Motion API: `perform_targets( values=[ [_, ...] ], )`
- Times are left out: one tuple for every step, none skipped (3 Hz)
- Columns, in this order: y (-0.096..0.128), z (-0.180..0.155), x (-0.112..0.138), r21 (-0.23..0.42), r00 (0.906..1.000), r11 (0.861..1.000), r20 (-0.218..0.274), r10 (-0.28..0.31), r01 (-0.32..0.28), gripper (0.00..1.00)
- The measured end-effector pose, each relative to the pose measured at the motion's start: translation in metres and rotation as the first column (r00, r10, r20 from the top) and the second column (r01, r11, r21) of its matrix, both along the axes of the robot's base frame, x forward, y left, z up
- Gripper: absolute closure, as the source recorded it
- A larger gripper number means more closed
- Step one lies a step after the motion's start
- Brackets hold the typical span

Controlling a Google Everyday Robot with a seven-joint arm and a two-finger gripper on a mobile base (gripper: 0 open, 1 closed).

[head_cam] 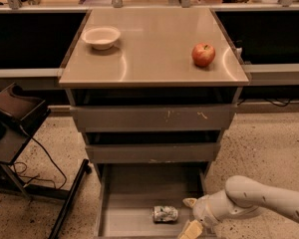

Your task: Pick 7up can from bottom drawer and place on counter

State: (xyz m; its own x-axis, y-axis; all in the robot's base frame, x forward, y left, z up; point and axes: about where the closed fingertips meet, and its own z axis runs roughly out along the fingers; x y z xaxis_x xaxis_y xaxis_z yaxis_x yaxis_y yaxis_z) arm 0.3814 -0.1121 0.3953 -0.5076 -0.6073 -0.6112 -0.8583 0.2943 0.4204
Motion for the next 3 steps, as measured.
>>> perform_targets(
  values=[
    [0.011, 0.007, 0.028, 0.062, 0.9820, 0.988, 0.115, -0.150, 0.144, 0.00],
    [-0.001, 0.035, 0.076, 0.146, 0.8952, 0.933, 0.266, -0.358, 0.330, 0.00],
    [-0.012, 0.041, 0.092, 0.146, 0.8519, 0.908, 0.313, -0.420, 0.394, 0.00]
  ],
)
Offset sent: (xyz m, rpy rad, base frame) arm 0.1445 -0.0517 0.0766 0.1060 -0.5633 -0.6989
